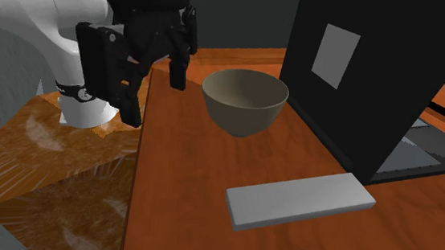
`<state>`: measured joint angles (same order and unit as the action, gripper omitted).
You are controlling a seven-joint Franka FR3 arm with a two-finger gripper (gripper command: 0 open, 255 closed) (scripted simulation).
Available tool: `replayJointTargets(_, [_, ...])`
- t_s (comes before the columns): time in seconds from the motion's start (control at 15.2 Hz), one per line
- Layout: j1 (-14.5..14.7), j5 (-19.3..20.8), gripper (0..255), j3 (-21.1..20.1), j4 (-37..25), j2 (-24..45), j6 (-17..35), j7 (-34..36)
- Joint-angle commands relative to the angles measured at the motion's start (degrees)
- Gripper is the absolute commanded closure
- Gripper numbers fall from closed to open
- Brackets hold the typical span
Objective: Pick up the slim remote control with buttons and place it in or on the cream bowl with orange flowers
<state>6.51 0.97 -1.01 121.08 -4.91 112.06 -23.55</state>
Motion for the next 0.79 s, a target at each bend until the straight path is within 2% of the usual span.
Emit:
replayJointTargets(0.0, [0.5,0.1,0,-0.4,-2.6,4.1,2.1,-1.9])
replayJointTargets(0.73, [3.8,2.0,0,-3.8,-21.9,24.8,6.7,-10.1])
